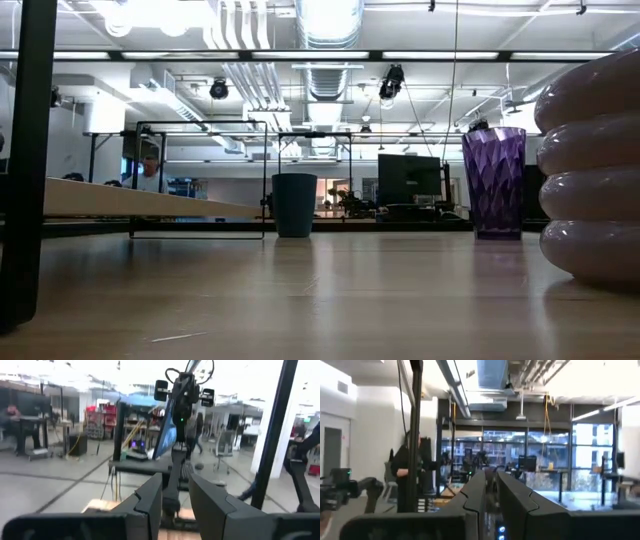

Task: Stack small to large cups/mugs on shelf
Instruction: Put the blue cup on the shelf

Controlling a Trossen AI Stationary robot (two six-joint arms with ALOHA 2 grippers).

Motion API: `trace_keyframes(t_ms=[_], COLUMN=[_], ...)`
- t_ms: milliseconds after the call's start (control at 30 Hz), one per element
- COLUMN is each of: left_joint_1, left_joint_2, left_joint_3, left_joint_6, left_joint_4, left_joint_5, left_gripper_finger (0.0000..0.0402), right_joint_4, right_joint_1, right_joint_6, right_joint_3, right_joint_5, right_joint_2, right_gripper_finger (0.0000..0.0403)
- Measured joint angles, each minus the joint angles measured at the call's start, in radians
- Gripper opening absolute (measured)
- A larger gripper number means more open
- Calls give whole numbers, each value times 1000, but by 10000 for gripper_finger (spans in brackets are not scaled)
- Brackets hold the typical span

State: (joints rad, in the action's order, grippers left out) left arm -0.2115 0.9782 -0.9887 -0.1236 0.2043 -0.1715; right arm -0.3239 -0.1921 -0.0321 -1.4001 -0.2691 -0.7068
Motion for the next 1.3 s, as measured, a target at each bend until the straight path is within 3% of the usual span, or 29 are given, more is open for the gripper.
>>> trace_keyframes(t_ms=[133,267,467,600,833,933,1033,1133,1300], left_joint_1=[0,0,-3,-28,-42,-42,-43,-44,-44], left_joint_2=[73,114,215,318,452,480,502,525,547], left_joint_3=[-8,-108,-387,-581,-770,-798,-803,-800,-798], left_joint_6=[3,7,91,142,34,38,156,285,288], left_joint_4=[78,16,-484,-736,-781,-781,-780,-778,-663], left_joint_5=[0,-7,-7,-3,-2,-3,-2,70,159], left_gripper_finger=[83,83,83,83,83,83,83,83,83], right_joint_4=[-205,-519,-701,-679,-655,-660,-673,-672,-672], right_joint_1=[0,0,0,0,0,0,0,0,0], right_joint_6=[49,20,-20,3,-53,-84,-48,-38,-38], right_joint_3=[-116,-193,-200,-200,-201,-201,-201,-201,-201], right_joint_5=[39,220,485,498,498,498,498,498,499], right_joint_2=[-60,-115,-174,-201,-254,-280,-298,-315,-333], right_gripper_finger=[43,43,43,43,43,43,43,43,43])
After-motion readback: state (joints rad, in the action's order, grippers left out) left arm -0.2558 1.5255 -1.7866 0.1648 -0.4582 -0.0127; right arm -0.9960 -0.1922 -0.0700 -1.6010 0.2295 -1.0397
